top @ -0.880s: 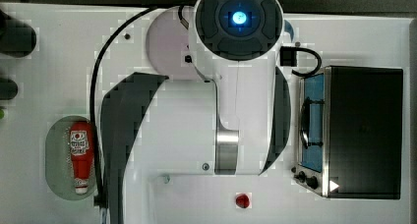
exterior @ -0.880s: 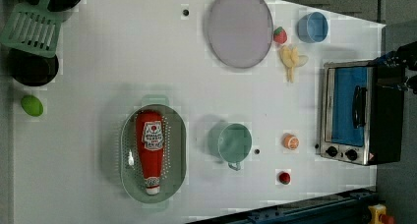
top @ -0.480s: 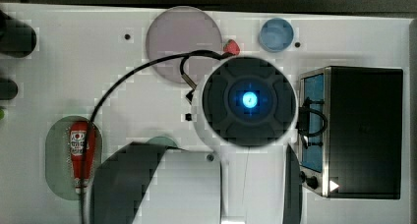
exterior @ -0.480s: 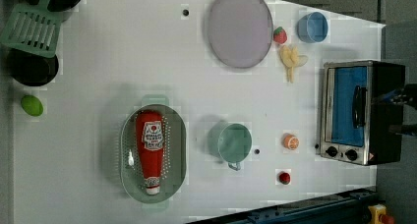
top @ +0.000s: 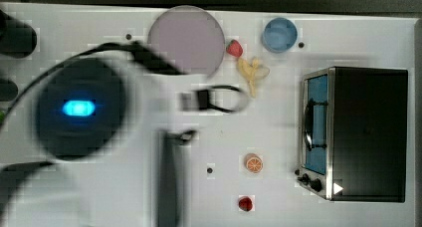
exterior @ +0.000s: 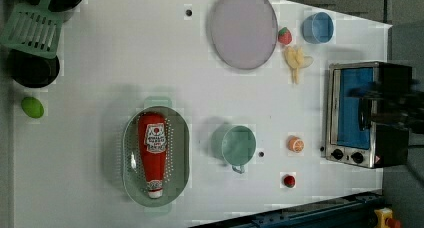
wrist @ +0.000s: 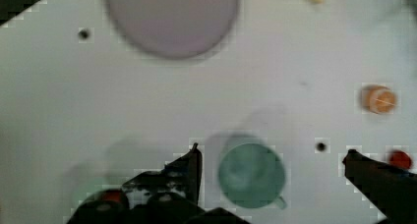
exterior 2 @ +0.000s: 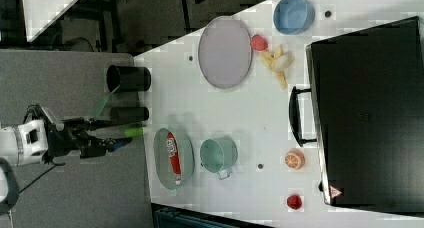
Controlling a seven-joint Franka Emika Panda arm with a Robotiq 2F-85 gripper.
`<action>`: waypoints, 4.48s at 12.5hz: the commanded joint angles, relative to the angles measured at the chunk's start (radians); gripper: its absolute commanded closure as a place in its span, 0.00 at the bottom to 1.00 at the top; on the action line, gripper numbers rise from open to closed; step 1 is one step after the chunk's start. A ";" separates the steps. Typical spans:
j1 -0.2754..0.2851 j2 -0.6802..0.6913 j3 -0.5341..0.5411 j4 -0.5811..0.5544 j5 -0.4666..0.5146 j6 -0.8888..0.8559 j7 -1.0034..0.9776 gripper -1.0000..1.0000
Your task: Pick ketchup from strainer and place it on the table
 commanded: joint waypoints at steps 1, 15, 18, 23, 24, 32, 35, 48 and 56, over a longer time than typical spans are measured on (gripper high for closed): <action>0.063 0.066 0.152 -0.017 0.011 0.056 0.020 0.00; 0.114 0.530 0.393 -0.186 -0.288 0.626 0.179 0.00; 0.122 0.645 0.384 -0.185 -0.399 0.710 0.258 0.00; 0.150 0.793 0.339 -0.177 -0.539 0.828 0.383 0.00; 0.160 0.815 0.327 -0.170 -0.554 0.837 0.401 0.00; 0.165 0.772 0.338 -0.182 -0.551 0.824 0.402 0.41; 0.096 0.622 0.435 -0.222 -0.396 0.756 0.402 0.41; -0.224 0.377 0.407 0.020 -0.058 0.258 -0.134 0.41; -0.346 0.396 0.119 -0.005 -0.058 0.261 -0.416 0.41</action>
